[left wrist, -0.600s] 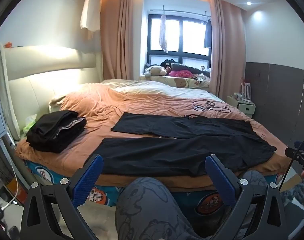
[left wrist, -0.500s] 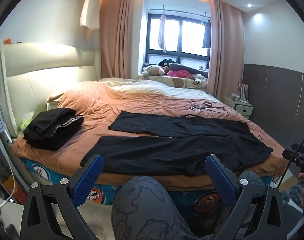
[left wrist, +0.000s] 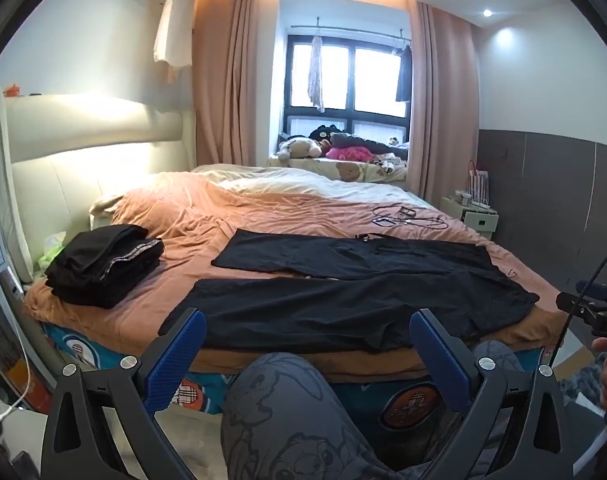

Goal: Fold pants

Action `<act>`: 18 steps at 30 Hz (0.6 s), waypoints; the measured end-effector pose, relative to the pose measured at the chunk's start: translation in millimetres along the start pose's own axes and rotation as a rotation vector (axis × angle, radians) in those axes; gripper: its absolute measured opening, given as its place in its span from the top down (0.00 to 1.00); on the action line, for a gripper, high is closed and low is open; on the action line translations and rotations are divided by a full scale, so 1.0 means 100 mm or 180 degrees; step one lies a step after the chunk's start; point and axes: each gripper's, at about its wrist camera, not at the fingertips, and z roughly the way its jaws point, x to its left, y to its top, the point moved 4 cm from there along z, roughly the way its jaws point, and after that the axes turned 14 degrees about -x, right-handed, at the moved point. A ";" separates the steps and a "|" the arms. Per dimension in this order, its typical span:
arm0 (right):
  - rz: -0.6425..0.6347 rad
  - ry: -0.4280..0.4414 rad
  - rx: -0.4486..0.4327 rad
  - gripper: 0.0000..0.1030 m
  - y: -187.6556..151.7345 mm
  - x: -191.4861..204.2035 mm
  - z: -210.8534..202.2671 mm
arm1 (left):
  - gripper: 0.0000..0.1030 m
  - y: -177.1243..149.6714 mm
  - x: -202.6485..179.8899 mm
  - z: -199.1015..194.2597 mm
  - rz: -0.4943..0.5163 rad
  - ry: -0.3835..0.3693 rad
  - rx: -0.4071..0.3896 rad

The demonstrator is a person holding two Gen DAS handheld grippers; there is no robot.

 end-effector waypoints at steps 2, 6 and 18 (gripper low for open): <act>0.0004 0.0003 -0.0002 0.00 0.01 -0.01 -0.02 | 0.00 0.01 0.00 -0.01 0.0011 0.0002 -0.0019; 0.0006 -0.0013 0.0000 0.00 0.01 -0.01 -0.01 | 0.00 0.01 -0.01 -0.04 0.0005 -0.0009 -0.0046; -0.0003 -0.0048 -0.0020 0.00 -0.01 0.00 -0.01 | 0.00 0.01 -0.02 -0.05 0.0002 -0.0016 -0.0051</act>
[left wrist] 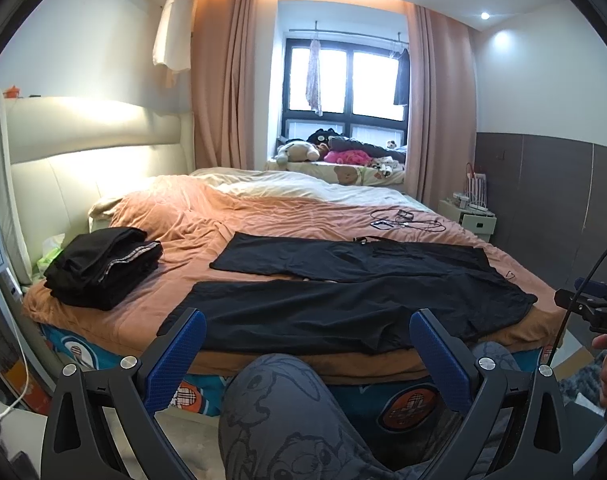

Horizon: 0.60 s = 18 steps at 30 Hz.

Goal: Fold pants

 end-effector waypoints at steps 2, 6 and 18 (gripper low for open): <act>0.0002 -0.0010 -0.0005 0.00 0.01 -0.01 -0.01 | 0.00 0.00 -0.01 0.00 0.0002 -0.0002 -0.0009; 0.0008 -0.0019 -0.0003 0.00 0.00 -0.02 -0.01 | 0.00 -0.01 0.00 -0.03 -0.0011 -0.0003 -0.0031; -0.0012 -0.0071 0.0011 0.00 0.00 0.02 -0.03 | 0.00 -0.05 0.01 -0.04 -0.0050 -0.0054 -0.0006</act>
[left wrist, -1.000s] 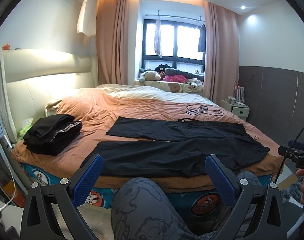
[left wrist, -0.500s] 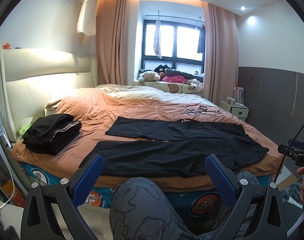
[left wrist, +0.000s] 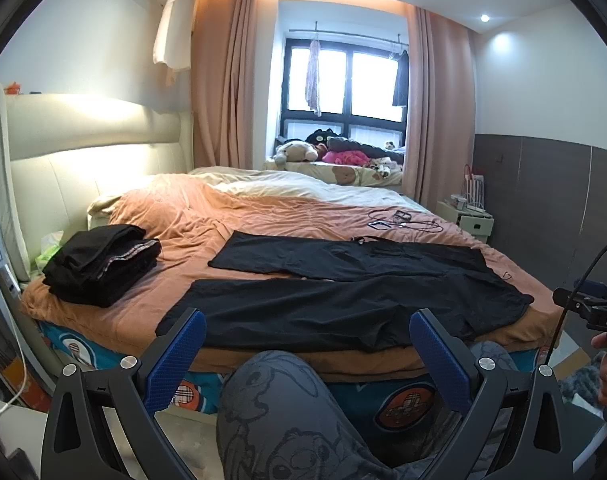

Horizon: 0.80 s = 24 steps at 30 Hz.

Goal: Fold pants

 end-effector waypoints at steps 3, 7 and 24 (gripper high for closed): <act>-0.0006 0.0003 -0.0001 0.00 0.01 0.01 0.00 | 0.00 0.00 0.01 -0.01 -0.0009 -0.0007 -0.0002; -0.0007 0.0005 -0.0017 0.00 0.00 -0.01 0.00 | 0.00 0.00 0.01 -0.01 -0.0009 -0.0008 0.0000; 0.0011 0.0009 -0.0015 0.00 -0.03 -0.01 0.00 | 0.00 0.02 0.06 -0.06 -0.0010 0.0039 -0.0023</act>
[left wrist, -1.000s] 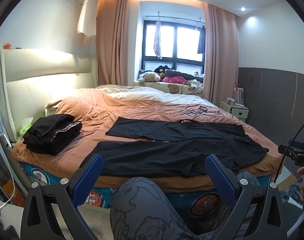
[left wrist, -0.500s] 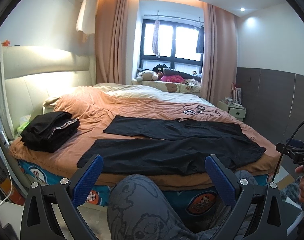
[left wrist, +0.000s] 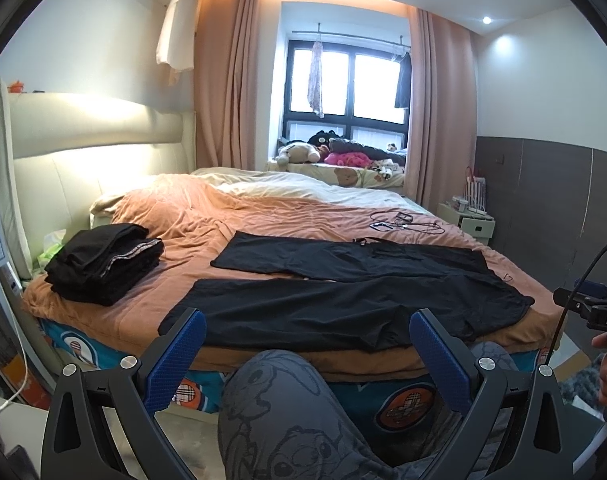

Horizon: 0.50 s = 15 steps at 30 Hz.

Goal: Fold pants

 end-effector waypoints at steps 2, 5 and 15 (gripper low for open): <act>-0.0005 -0.0005 -0.0002 0.00 0.00 0.00 0.00 | 0.00 0.01 0.00 0.01 0.0010 0.0013 -0.0004; -0.0019 -0.0004 -0.0005 0.00 0.00 0.01 -0.01 | 0.00 0.01 0.00 0.02 0.0007 0.0020 -0.0009; 0.0029 -0.0007 -0.0047 0.00 0.03 -0.04 0.07 | 0.00 0.01 0.09 0.13 -0.0046 0.0106 0.0008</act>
